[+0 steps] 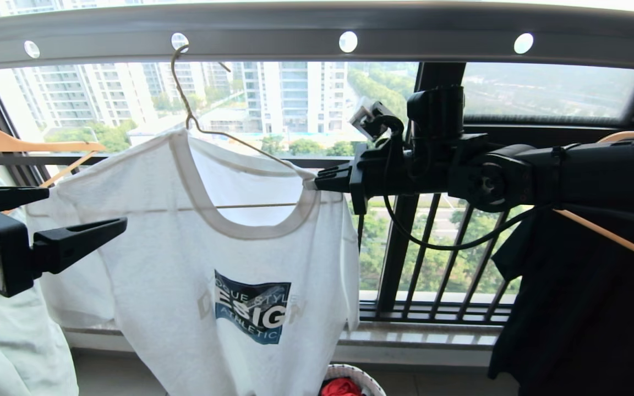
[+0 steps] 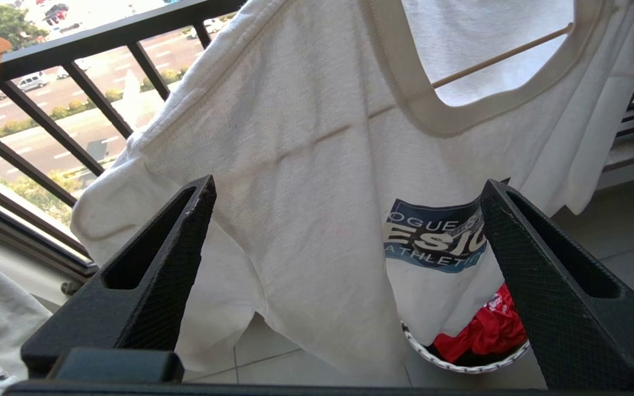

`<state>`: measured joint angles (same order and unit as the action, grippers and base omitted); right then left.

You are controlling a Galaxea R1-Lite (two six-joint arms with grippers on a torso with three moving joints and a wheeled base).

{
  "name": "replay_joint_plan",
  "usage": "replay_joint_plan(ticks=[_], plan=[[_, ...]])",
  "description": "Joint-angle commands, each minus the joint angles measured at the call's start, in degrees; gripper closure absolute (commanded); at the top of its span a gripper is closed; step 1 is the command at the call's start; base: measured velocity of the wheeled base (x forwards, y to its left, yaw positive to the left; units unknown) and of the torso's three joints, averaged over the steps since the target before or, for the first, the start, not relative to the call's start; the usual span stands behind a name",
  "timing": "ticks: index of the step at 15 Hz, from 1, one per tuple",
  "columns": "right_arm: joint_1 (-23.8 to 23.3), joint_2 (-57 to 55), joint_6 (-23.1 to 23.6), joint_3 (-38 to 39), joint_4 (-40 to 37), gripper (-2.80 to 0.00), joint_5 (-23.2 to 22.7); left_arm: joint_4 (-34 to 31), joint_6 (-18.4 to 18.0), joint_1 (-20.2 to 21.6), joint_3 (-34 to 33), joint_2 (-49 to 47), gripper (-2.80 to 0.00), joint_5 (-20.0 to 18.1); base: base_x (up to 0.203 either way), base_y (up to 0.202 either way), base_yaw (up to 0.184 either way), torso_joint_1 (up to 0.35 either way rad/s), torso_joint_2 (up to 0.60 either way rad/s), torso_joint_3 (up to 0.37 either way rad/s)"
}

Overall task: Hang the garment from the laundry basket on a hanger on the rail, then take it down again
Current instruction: Take the clothes off the clothes rack

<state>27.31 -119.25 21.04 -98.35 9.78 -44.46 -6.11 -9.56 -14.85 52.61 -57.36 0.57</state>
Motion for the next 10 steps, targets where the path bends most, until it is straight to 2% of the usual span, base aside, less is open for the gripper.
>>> replay_joint_plan(ticks=[1, 5, 8, 9, 10], plan=[[0.0, 0.4, 0.2, 0.6, -0.1, 0.00, -0.3, -0.1, 0.0, 0.0, -0.1, 0.1, -2.80, 0.0, 0.000, 0.000, 0.000, 0.000, 0.00, 0.000], [-0.1, 3.9, 0.2, 4.1, 0.1, 0.00, -0.3, -0.4, 0.0, 0.0, -0.6, 0.8, -2.80, 0.0, 0.000, 0.000, 0.000, 0.000, 0.00, 0.000], [0.0, 4.5, 0.7, 5.2, 0.2, 0.00, 2.0, -0.6, 0.1, 0.0, -1.0, 1.1, -2.80, 0.0, 0.000, 0.000, 0.000, 0.000, 0.00, 0.000], [0.0, 4.2, 1.4, 5.2, 0.7, -2.80, 1.9, -0.6, 0.1, 0.0, -1.0, 1.0, -2.80, 0.0, 0.000, 0.000, 0.000, 0.000, 0.00, 0.000], [0.0, 4.2, 1.2, 5.3, 0.9, -2.80, 1.8, -0.5, 0.0, 0.0, -0.8, 1.0, -2.80, 0.0, 0.000, 0.000, 0.000, 0.000, 0.00, 0.000]])
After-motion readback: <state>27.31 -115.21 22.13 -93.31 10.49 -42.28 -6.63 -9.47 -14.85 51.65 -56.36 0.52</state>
